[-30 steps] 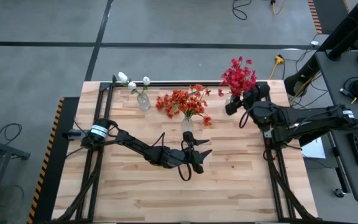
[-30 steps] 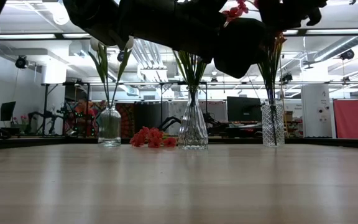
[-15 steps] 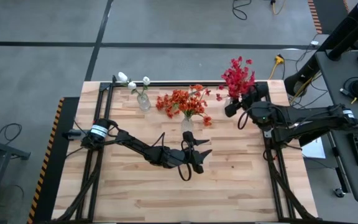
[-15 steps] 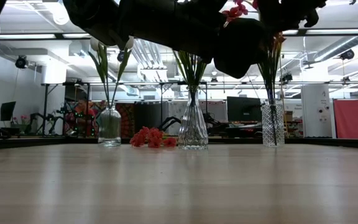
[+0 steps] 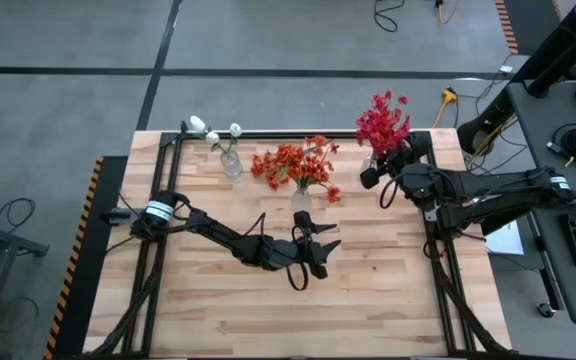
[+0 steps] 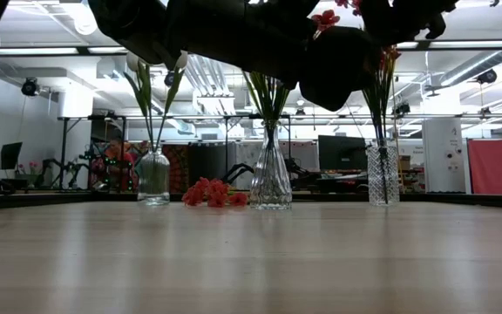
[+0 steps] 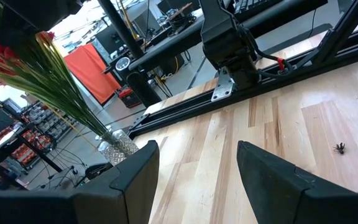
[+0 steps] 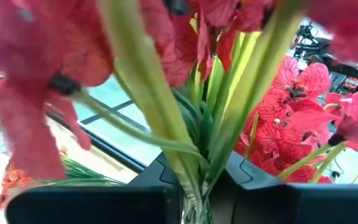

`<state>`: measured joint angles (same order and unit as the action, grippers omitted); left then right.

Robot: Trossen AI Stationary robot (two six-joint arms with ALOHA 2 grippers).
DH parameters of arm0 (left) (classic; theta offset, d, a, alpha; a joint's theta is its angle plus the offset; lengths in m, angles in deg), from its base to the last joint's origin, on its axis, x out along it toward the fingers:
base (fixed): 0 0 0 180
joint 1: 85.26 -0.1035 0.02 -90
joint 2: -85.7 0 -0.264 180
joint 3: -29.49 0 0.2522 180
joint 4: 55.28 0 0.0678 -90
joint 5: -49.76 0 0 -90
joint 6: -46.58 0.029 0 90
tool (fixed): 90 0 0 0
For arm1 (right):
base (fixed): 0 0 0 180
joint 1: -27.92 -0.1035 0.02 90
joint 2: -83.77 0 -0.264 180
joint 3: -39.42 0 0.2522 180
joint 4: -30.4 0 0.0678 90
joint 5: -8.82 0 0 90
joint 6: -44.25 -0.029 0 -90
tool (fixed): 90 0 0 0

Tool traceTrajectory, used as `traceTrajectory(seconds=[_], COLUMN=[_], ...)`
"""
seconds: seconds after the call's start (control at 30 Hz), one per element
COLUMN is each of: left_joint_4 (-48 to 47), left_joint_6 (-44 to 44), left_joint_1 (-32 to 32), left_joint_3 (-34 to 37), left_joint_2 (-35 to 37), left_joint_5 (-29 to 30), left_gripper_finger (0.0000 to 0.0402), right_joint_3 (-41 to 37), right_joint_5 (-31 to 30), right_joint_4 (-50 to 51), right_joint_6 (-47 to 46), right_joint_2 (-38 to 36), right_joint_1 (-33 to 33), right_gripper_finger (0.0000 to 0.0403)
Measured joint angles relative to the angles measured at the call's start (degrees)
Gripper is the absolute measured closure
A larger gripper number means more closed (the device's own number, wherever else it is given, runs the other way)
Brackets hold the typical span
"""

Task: Sort flowers into vase by color
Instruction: Put the red flowers into the top right transparent vase

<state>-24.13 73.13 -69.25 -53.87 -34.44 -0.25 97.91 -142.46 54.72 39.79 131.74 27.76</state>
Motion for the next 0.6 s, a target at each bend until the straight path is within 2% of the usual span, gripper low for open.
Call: traceTrajectory(seconds=[0.6], left_joint_4=[-0.06], left_joint_6=[0.0], left_joint_1=[0.04], left_joint_3=[0.0], left_joint_2=[0.0], left_joint_5=[0.0], left_gripper_finger=[0.0203], right_joint_3=[-0.05], right_joint_5=[-0.21], right_joint_4=[0.37], right_joint_6=[-0.05], right_joint_2=[2.51], right_joint_1=[0.94], right_gripper_finger=[0.0365])
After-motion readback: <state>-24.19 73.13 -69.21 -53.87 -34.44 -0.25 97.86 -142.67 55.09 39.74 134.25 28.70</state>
